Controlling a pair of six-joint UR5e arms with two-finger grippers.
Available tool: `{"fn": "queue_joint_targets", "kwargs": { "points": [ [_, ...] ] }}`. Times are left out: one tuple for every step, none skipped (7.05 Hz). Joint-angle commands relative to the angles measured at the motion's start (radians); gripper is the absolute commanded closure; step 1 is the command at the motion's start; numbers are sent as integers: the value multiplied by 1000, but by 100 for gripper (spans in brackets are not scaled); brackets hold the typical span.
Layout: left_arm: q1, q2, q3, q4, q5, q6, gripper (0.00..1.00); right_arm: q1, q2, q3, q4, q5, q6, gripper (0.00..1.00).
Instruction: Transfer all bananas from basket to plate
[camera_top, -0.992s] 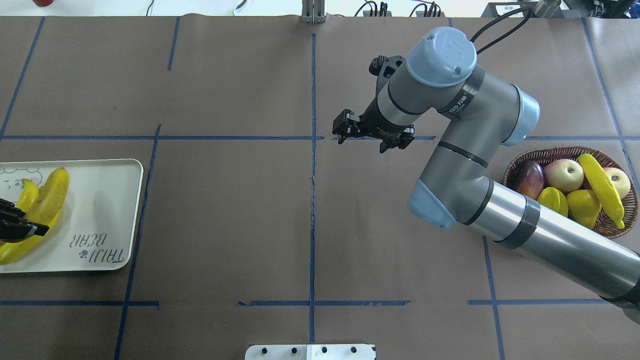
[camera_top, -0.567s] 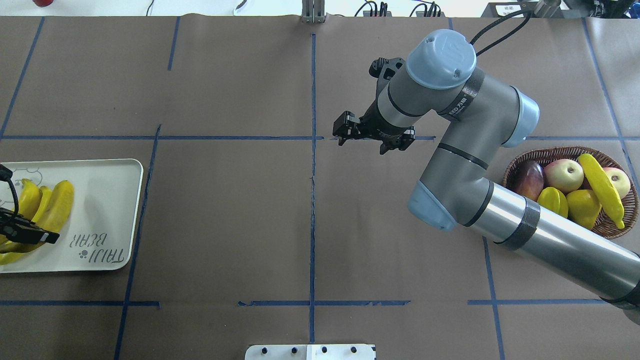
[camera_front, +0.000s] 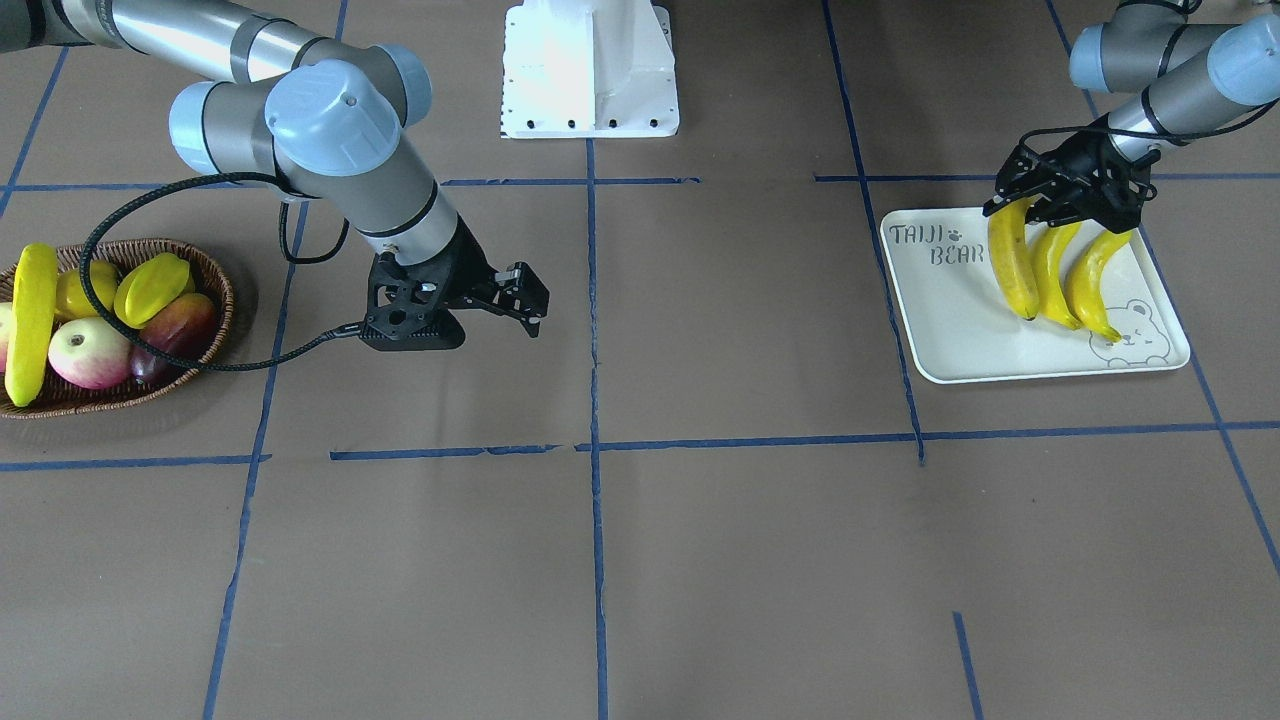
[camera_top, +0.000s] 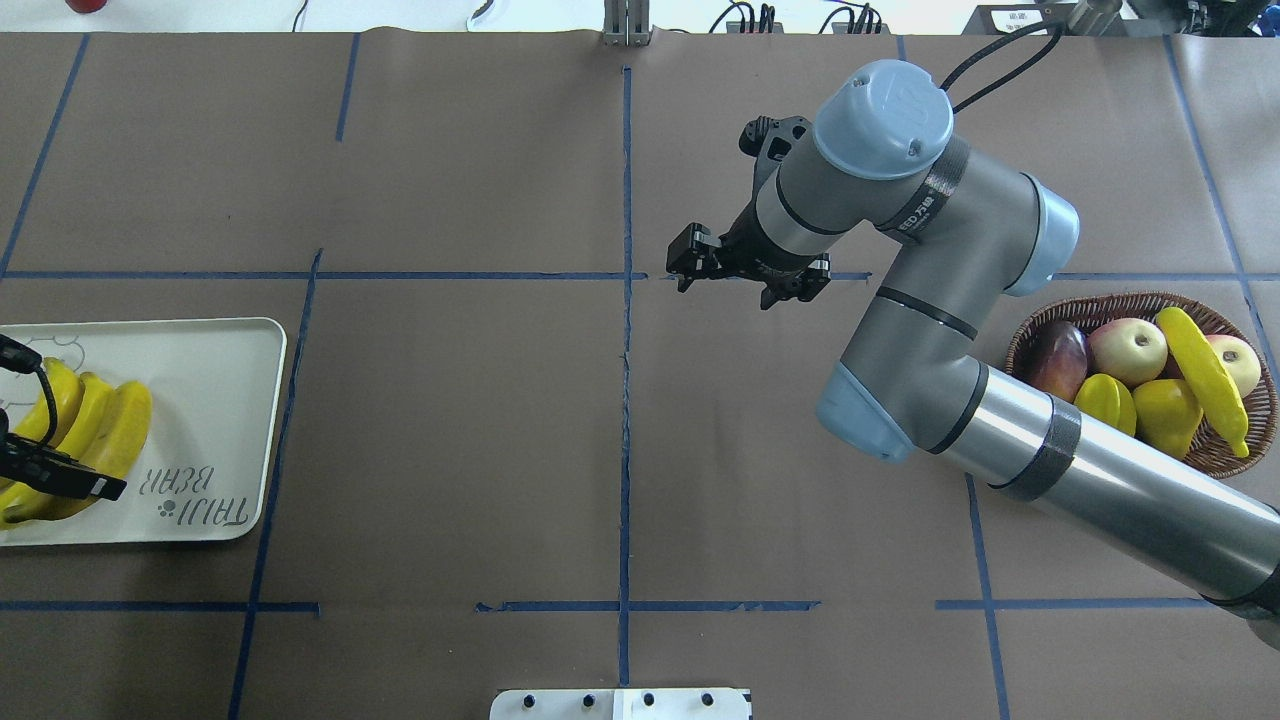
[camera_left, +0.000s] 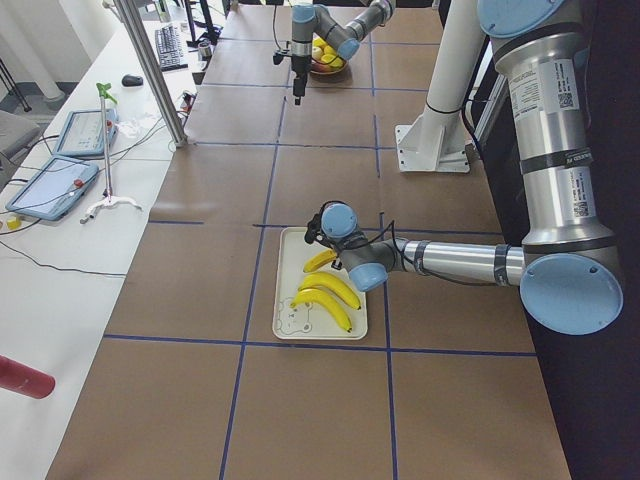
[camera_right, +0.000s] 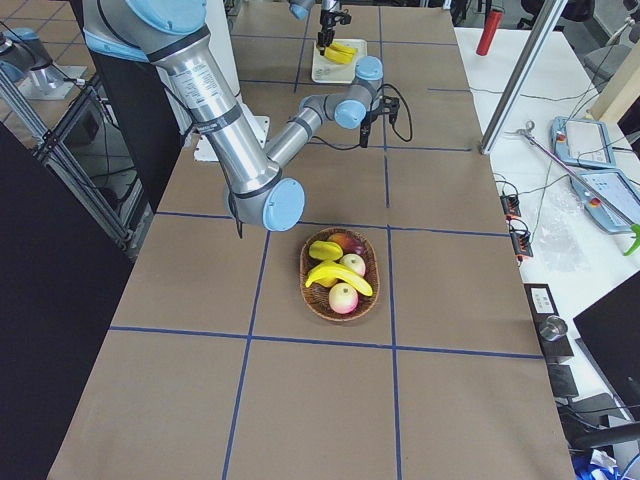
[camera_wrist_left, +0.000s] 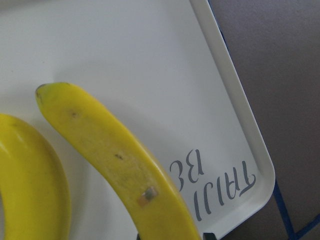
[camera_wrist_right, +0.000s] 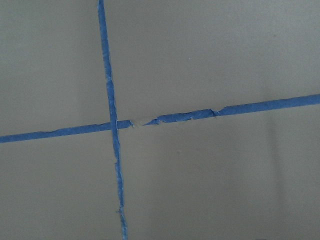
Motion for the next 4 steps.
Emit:
{"fn": "queue_joint_targets", "kwargs": {
  "points": [
    [2,-25,31,0,7,-1,80,0,0,0,0,-1,0,0],
    [2,-45,54,0,7,1,78,0,0,0,0,-1,0,0],
    [2,-47,54,0,7,1,74,0,0,0,0,-1,0,0],
    [2,-47,54,0,7,-1,63,0,1,2,0,-1,0,0]
  ]
}}
